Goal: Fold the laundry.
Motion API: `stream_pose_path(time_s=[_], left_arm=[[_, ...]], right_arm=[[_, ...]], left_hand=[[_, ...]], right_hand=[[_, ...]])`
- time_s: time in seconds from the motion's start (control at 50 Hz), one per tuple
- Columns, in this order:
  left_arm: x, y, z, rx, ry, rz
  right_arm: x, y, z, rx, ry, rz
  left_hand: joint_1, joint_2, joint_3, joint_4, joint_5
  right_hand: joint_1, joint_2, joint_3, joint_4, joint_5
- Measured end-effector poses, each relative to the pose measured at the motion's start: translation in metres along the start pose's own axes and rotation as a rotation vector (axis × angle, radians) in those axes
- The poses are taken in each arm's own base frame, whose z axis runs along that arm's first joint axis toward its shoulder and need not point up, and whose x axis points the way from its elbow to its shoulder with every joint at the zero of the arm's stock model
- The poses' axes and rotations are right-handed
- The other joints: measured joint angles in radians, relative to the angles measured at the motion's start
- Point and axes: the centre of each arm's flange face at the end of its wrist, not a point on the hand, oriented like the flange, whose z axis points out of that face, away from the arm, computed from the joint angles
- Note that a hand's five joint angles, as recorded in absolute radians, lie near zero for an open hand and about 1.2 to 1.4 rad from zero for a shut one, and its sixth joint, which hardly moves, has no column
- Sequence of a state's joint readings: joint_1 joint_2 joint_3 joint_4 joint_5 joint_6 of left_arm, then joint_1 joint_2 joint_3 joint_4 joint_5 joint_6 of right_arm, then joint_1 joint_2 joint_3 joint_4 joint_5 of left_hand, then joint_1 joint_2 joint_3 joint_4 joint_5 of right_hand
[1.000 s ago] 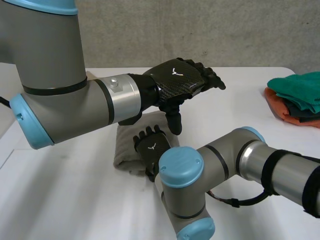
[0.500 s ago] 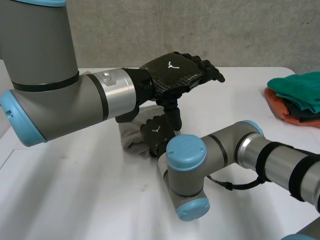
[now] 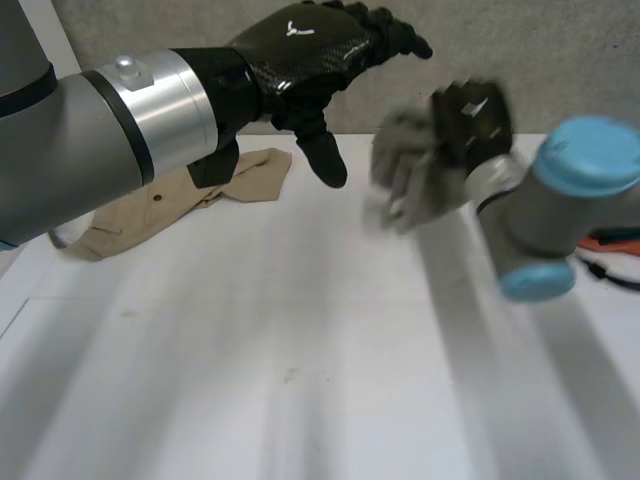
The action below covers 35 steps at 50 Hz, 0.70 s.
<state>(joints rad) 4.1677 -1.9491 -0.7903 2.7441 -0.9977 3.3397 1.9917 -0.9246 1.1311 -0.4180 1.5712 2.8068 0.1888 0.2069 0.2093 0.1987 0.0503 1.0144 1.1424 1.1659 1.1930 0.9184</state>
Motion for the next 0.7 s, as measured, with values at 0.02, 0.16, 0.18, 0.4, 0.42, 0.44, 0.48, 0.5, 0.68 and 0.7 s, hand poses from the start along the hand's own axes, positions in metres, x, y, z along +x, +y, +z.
stream_pose_path(time_s=[0.02,0.16,0.18,0.4,0.42,0.44,0.48,0.5,0.68,0.7], left_arm=[[0.000,-0.001,0.000,0.007,-0.003,-0.003],[0.001,-0.003,0.001,0.025,-0.013,-0.019],[0.001,-0.003,0.001,0.025,-0.013,-0.019],[0.007,0.003,0.002,0.011,0.002,-0.028],[0.009,0.005,0.003,0.010,0.007,-0.029],[0.010,0.006,0.003,0.009,0.009,-0.030],[0.012,0.008,0.004,0.006,0.015,-0.033],[0.013,0.009,0.005,0.004,0.017,-0.033],[0.019,0.017,0.007,-0.003,0.032,-0.038],[0.019,0.017,0.007,-0.003,0.032,-0.038]], right_arm=[[0.016,-0.005,0.009,0.031,0.034,-0.002],[0.133,-0.030,0.049,0.174,0.243,-0.007],[0.139,-0.030,0.050,0.177,0.251,-0.006],[0.255,0.039,0.050,0.099,0.230,0.082],[0.264,0.061,0.045,0.064,0.212,0.101],[0.268,0.075,0.042,0.042,0.202,0.111],[0.277,0.101,0.034,0.007,0.188,0.124],[0.279,0.110,0.031,-0.005,0.183,0.128],[0.295,0.184,-0.006,-0.084,0.136,0.152],[0.295,0.184,-0.006,-0.084,0.136,0.152]], left_hand=[[0.000,0.000,0.000,0.000,0.000],[0.000,0.000,0.000,0.000,0.000],[0.000,0.000,0.000,0.000,0.000],[0.000,0.000,0.000,0.000,0.000],[0.000,0.000,0.000,0.000,0.000],[0.000,0.000,0.000,0.000,0.000],[0.000,0.000,0.000,0.000,0.000],[0.000,0.000,0.000,0.000,0.000],[0.000,0.000,0.000,0.000,0.000],[0.000,0.000,0.000,0.000,0.000]], right_hand=[[0.000,0.000,0.000,0.000,0.000],[0.000,0.000,0.002,0.000,0.000],[0.000,0.000,0.004,0.000,0.000],[0.000,0.000,0.006,0.003,0.020],[0.000,0.000,0.006,0.003,0.020],[0.000,0.000,0.006,0.003,0.020],[0.000,0.000,0.006,0.003,0.020],[0.000,0.000,0.006,0.003,0.020],[0.000,-0.008,-0.006,-0.010,0.040],[0.000,-0.008,-0.006,-0.010,0.040]])
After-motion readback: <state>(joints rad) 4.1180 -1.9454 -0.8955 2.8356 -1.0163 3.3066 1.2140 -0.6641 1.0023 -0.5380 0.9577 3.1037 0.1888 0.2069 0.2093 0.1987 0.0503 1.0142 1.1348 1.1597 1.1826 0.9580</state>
